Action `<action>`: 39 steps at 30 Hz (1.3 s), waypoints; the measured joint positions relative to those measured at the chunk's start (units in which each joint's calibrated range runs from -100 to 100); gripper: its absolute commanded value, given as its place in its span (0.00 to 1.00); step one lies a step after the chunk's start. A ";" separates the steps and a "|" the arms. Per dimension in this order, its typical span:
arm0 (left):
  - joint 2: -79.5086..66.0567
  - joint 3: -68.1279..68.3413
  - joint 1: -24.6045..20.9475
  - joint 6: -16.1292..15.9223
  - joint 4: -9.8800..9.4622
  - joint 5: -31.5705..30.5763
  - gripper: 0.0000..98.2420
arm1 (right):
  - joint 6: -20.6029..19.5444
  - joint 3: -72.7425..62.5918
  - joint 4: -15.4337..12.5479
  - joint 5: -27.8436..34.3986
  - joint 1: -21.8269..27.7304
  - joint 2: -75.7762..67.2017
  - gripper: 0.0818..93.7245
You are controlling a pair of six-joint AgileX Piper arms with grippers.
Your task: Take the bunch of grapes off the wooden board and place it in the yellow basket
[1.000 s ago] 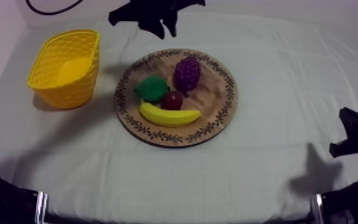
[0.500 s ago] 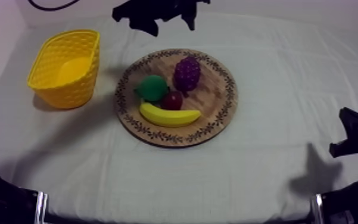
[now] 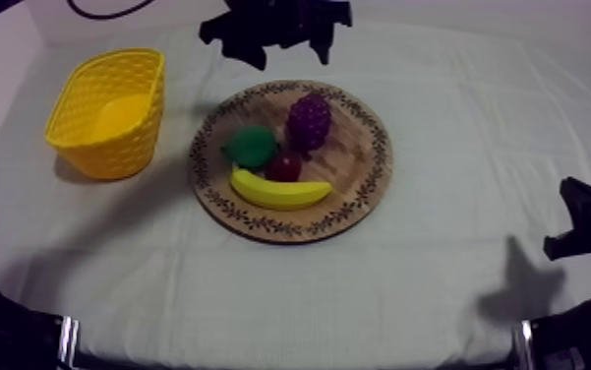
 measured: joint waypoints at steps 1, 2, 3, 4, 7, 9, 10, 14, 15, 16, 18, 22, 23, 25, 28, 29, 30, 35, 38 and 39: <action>0.70 -0.38 -0.05 -0.18 0.00 0.00 0.74 | 0.00 0.00 0.00 0.00 0.00 0.00 0.00; 1.58 -0.88 -0.09 -0.44 0.05 0.00 0.74 | 0.00 0.00 0.00 0.00 0.00 0.00 0.00; 2.45 -1.26 -0.14 -0.65 0.05 -0.29 0.74 | 0.00 0.00 0.00 0.00 0.00 0.00 0.00; 3.17 -1.75 -0.14 -0.81 0.05 -0.27 0.74 | 0.00 0.00 0.00 0.00 0.00 0.00 0.00; 5.93 -3.43 -0.27 -1.18 0.14 -0.31 0.74 | 0.00 0.00 0.00 0.00 0.00 0.00 0.00; 7.89 -4.74 -0.53 -1.32 0.14 -0.32 0.73 | 0.00 0.00 0.00 0.00 0.00 0.00 0.00; 8.83 -5.22 -0.64 -1.32 0.14 -0.32 0.73 | 0.00 0.00 0.00 0.00 0.00 0.00 0.00; 12.38 -7.96 -1.02 -1.25 0.26 0.32 0.73 | 0.00 0.00 0.00 0.00 0.00 0.00 0.00; 13.24 -8.72 -1.16 -1.22 0.26 0.55 0.73 | 0.00 0.00 0.00 0.00 0.00 0.00 0.00; 13.92 -9.36 -1.26 -1.22 0.26 0.75 0.73 | 0.00 0.00 0.00 0.00 0.00 0.00 0.00; 15.63 -10.80 -1.44 -1.19 0.37 1.44 0.73 | 0.00 0.00 0.00 0.00 0.00 0.00 0.00; 19.18 -13.24 -1.66 -1.13 0.92 2.07 0.73 | 0.00 0.00 0.00 0.00 0.00 0.00 0.00; 19.84 -13.70 -1.66 -1.13 1.04 2.10 0.73 | 0.00 0.00 0.00 0.00 0.00 0.00 0.00; 21.66 -15.01 -1.54 -0.98 1.28 2.79 0.72 | 0.00 0.00 0.00 0.00 0.00 0.00 0.00; 23.93 -16.84 -1.21 -0.60 1.48 4.18 0.72 | 0.00 0.00 0.00 0.00 0.00 0.00 0.00; 24.68 -17.48 -1.16 -0.52 1.55 4.71 0.72 | 0.00 0.00 0.00 0.00 0.00 0.00 0.00; 25.39 -18.10 -1.06 -0.39 1.61 5.19 0.72 | 0.00 0.00 0.00 0.00 0.00 0.00 0.00; 28.44 -20.31 -1.20 -0.21 2.32 6.77 0.72 | 0.00 0.00 0.00 0.00 0.00 0.00 0.00; 29.51 -21.34 -1.33 -0.21 2.87 7.40 0.72 | 0.00 0.00 0.00 0.00 0.00 0.00 0.00; 29.66 -21.61 -1.34 -0.21 2.96 7.54 0.72 | 0.00 0.00 0.00 0.00 0.00 0.00 0.00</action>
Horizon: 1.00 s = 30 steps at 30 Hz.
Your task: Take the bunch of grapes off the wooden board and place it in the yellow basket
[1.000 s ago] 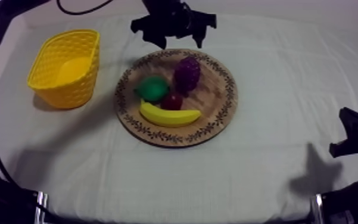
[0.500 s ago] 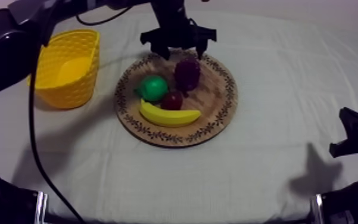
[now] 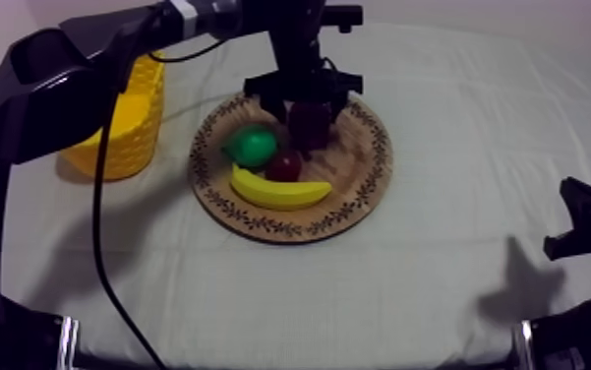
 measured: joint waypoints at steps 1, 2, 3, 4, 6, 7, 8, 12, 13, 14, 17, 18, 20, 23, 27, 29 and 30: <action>0.20 -0.40 -0.03 0.04 0.01 0.20 0.72 | 0.00 0.00 0.00 0.00 0.00 0.00 0.00; 0.34 -0.73 -0.08 0.04 0.07 0.08 0.72 | 0.00 0.00 0.00 0.00 0.00 0.00 0.00; 0.61 -1.02 -0.12 0.04 0.07 0.24 0.72 | 0.00 0.00 0.00 0.00 0.00 0.00 0.00; 0.86 -1.30 -0.19 0.04 0.19 0.16 0.71 | 0.00 0.00 0.00 0.00 0.00 0.00 0.00; 1.43 -2.03 -0.32 -0.11 0.21 0.40 0.71 | 0.00 0.00 0.00 0.00 0.00 0.00 0.00; 1.74 -2.43 -0.39 -0.14 0.30 0.40 0.71 | 0.00 0.00 0.00 0.00 0.00 0.00 0.00; 1.98 -2.85 -0.39 -0.21 0.36 0.65 0.71 | 0.00 0.00 0.00 0.00 0.00 0.00 0.00; 3.63 -4.52 -0.71 -0.63 0.89 1.26 0.71 | 0.00 0.00 0.00 0.00 0.00 0.00 0.00; 4.08 -5.07 -0.76 -0.79 0.95 1.48 0.71 | 0.00 0.00 0.00 0.00 0.00 0.00 0.00; 4.60 -5.72 -0.87 -0.89 1.02 2.11 0.71 | 0.00 0.00 0.00 0.00 0.00 0.00 0.00; 5.98 -7.74 -0.83 -1.14 1.25 3.38 0.71 | 0.00 0.00 0.00 0.00 0.00 0.00 0.00; 6.45 -8.33 -0.79 -1.19 1.35 3.60 0.71 | 0.00 0.00 0.00 0.00 0.00 0.00 0.00; 7.24 -9.78 -0.79 -1.27 1.30 4.55 0.71 | 0.00 0.00 0.00 0.00 0.00 0.00 0.00; 8.24 -11.27 -0.83 -1.56 1.44 5.31 0.71 | 0.00 0.00 0.00 0.00 0.00 0.00 0.00; 8.46 -11.62 -0.83 -1.77 1.62 5.57 0.70 | 0.00 0.00 0.00 0.00 0.00 0.00 0.00; 8.54 -11.48 -0.90 -1.87 1.77 5.66 0.69 | 0.00 0.00 0.00 0.00 0.00 0.00 0.00; 8.60 -11.42 -0.97 -1.95 1.77 5.66 0.69 | 0.00 0.00 0.00 0.00 0.00 0.00 0.00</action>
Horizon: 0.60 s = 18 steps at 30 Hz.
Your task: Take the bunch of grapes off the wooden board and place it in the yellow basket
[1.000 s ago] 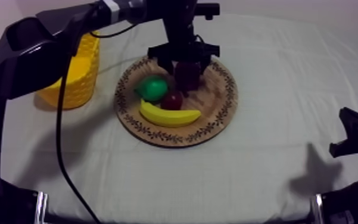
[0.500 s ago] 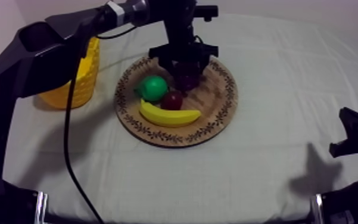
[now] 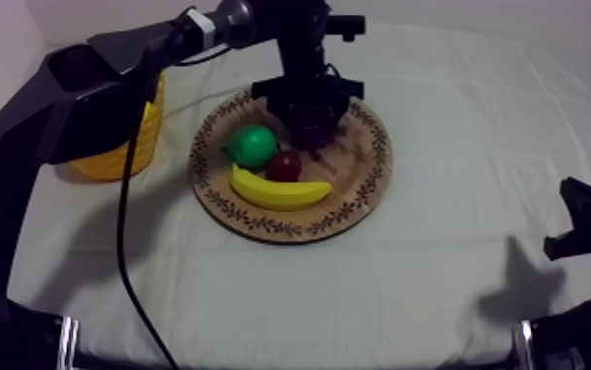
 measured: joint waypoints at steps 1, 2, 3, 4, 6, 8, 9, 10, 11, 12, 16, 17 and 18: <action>0.00 0.08 0.00 -0.03 0.00 0.00 0.68 | 0.00 0.00 0.00 0.00 0.00 0.00 0.00; 0.00 0.16 0.00 -0.06 0.06 0.08 0.68 | 0.00 0.00 0.00 0.00 0.00 0.00 0.00; 0.00 0.32 -0.05 -0.09 0.04 0.00 0.67 | 0.00 0.00 0.00 0.00 0.00 0.00 0.00; -0.06 0.39 -0.05 -0.09 0.12 0.00 0.66 | 0.00 0.00 0.00 0.00 0.00 0.00 0.00; -0.21 0.83 -0.05 -0.12 0.12 -0.08 0.63 | 0.00 0.00 0.00 0.00 0.00 0.00 0.00; -0.38 1.16 -0.12 -0.12 0.19 -0.25 0.59 | 0.00 0.00 0.00 0.00 0.00 0.00 0.00; -0.55 1.55 -0.16 -0.12 0.19 -0.39 0.56 | 0.00 0.00 0.00 0.00 0.00 0.00 0.00; -0.62 1.83 -0.21 -0.25 0.30 -0.57 0.55 | 0.00 0.00 0.00 0.00 0.00 0.00 0.00; -0.69 2.05 -0.25 -0.34 0.36 -0.93 0.54 | 0.00 0.00 0.00 0.00 0.00 0.00 0.00; -0.87 2.32 -0.25 -0.42 0.41 -1.06 0.53 | 0.00 0.00 0.00 0.00 0.00 0.00 0.00; -1.70 3.81 -0.28 -0.58 0.47 -2.33 0.51 | 0.00 0.00 0.00 0.00 0.00 0.00 0.00; -2.00 4.25 -0.24 -0.68 0.47 -2.52 0.51 | 0.00 0.00 0.00 0.00 0.00 0.00 0.00; -2.25 4.60 -0.21 -0.81 0.49 -3.08 0.51 | 0.00 0.00 0.00 0.00 0.00 0.00 0.00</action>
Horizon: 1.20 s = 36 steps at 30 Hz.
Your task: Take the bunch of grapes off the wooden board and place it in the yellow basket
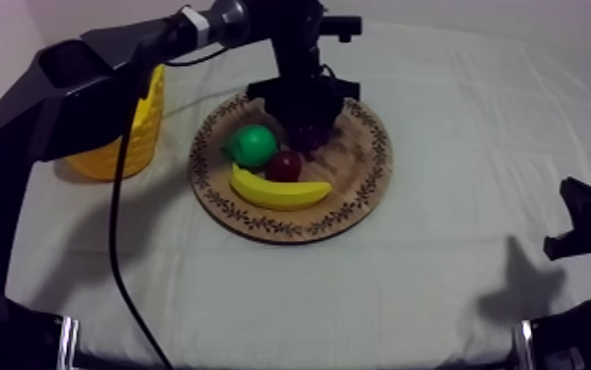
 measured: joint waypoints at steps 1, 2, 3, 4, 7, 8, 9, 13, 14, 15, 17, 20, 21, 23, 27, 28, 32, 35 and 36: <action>-0.34 0.48 0.00 -0.12 0.05 -0.53 0.51 | 0.00 0.00 0.00 0.00 0.00 0.00 0.00; -0.55 0.93 0.00 -0.34 0.05 -1.09 0.51 | 0.00 0.00 0.00 0.00 0.00 0.00 0.00; -0.83 1.16 0.00 -0.55 0.05 -1.42 0.51 | 0.00 0.00 0.00 0.00 0.00 0.00 0.00; -1.19 1.75 0.00 -0.80 0.05 -1.94 0.51 | 0.00 0.00 0.00 0.00 0.00 0.00 0.00; -2.63 3.64 0.04 -1.36 0.00 -3.66 0.51 | 0.00 0.00 0.00 0.00 0.00 0.00 0.00; -3.30 4.57 0.08 -1.51 -0.06 -4.46 0.51 | 0.00 0.00 0.00 0.00 0.00 0.00 0.00; -3.89 5.36 0.08 -1.75 -0.06 -4.91 0.51 | 0.00 0.00 0.00 0.00 0.00 0.00 0.00; -7.70 10.09 0.04 -2.84 -0.12 -8.98 0.51 | 0.00 0.00 0.00 0.10 0.00 0.00 0.00; -8.91 11.60 -0.05 -3.11 -0.12 -10.01 0.51 | 0.00 0.00 0.00 0.02 0.00 0.00 0.00; -10.18 13.19 -0.11 -3.28 -0.19 -10.80 0.50 | 0.00 0.00 0.00 0.02 0.00 0.00 0.00; -12.97 16.46 -0.14 -3.68 -0.48 -12.37 0.50 | 0.00 0.00 0.00 0.02 0.00 0.00 0.00; -17.00 21.06 -0.17 -4.17 -1.28 -13.35 0.50 | 0.00 0.00 0.00 0.02 0.00 0.00 0.00; -18.60 22.74 -0.13 -4.45 -1.51 -13.44 0.50 | 0.00 0.00 0.00 0.02 0.00 0.00 0.00; -21.49 25.54 -0.09 -5.10 -1.99 -13.62 0.50 | 0.00 0.00 0.00 0.02 0.00 0.00 0.00; -27.78 31.36 0.63 -7.18 -3.20 -13.72 0.50 | 0.00 0.00 0.00 0.02 0.00 0.00 0.00; -29.47 32.94 0.82 -7.67 -3.52 -13.71 0.50 | 0.00 0.00 0.00 0.02 0.00 0.00 0.00; -35.94 39.21 2.07 -9.49 -5.12 -14.19 0.50 | 0.00 0.00 0.00 0.02 0.00 0.00 0.00; -40.66 44.11 2.92 -9.54 -6.16 -14.26 0.50 | 0.00 0.00 0.00 0.02 0.00 0.00 0.00; -42.33 45.83 3.15 -9.54 -6.47 -14.42 0.50 | 0.00 0.00 0.00 0.02 0.00 0.00 0.00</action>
